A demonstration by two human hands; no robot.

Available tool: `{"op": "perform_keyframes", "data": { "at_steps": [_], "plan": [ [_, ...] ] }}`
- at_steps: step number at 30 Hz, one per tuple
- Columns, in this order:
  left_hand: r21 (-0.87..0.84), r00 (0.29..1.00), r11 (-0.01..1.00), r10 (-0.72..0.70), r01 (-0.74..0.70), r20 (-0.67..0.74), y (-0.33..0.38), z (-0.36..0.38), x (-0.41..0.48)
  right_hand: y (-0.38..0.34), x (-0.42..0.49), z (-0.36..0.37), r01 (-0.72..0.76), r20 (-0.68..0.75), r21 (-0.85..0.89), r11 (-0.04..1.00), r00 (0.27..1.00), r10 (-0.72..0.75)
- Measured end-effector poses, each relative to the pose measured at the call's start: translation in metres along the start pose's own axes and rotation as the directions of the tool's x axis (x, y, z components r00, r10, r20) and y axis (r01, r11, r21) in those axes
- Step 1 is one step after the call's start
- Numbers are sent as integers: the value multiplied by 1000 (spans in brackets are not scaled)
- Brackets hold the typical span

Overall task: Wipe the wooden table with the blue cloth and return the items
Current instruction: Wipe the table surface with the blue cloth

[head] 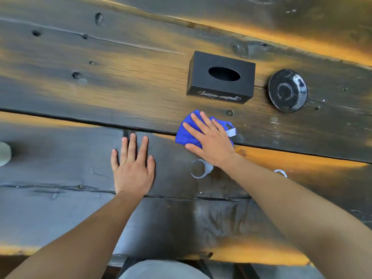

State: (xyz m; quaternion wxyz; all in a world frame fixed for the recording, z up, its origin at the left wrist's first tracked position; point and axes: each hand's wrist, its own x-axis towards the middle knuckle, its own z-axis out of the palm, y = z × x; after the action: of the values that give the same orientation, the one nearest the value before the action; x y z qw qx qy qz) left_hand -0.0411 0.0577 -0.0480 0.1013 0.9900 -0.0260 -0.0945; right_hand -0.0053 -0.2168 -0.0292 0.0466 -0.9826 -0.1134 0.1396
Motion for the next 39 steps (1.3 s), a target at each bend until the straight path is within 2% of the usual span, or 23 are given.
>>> {"op": "perform_keyframes", "data": {
  "at_steps": [9, 13, 23, 25, 27, 31, 33, 35, 37, 39],
  "plan": [
    [3, 998, 1000, 23, -22, -62, -3, 6, 0, -35, -50, 23, 33, -16, 102, 994, 999, -31],
    [-19, 998, 999, 31, -32, -49, -5, 7, 1, -65, -97, 41, 28, -1, 81, 996, 1000, -28],
    [-80, 999, 996, 35, -34, 13, -8, 4, 1, -131, -224, 87, -80, -79, 129, 988, 993, 91],
    [-141, 1000, 990, 19, -18, 4, 1, 2, -5, -140, -248, 94, -84, -84, 174, 981, 991, 100],
    [-182, 997, 981, 65, -70, -35, 20, 2, -22, -148, -271, 101, -111, -86, 271, 956, 987, 139],
    [-221, 969, 945, 247, -239, 6, 70, 13, -60, -158, -314, 110, -231, -36, 517, 824, 956, 291],
    [-207, 954, 938, 295, -279, 54, 85, 20, -68, -158, -333, 105, -284, 8, 685, 672, 924, 382],
    [-122, 942, 942, 324, -312, 88, 90, 27, -71, -153, -345, 93, -321, 69, 805, 499, 886, 459],
    [-57, 938, 943, 333, -329, 92, 89, 31, -71, -140, -347, 76, -361, 95, 845, 395, 828, 553],
    [-45, 941, 944, 329, -326, 86, 90, 32, -71, -117, -339, 59, -368, 28, 848, 381, 749, 662]
  ]
}}
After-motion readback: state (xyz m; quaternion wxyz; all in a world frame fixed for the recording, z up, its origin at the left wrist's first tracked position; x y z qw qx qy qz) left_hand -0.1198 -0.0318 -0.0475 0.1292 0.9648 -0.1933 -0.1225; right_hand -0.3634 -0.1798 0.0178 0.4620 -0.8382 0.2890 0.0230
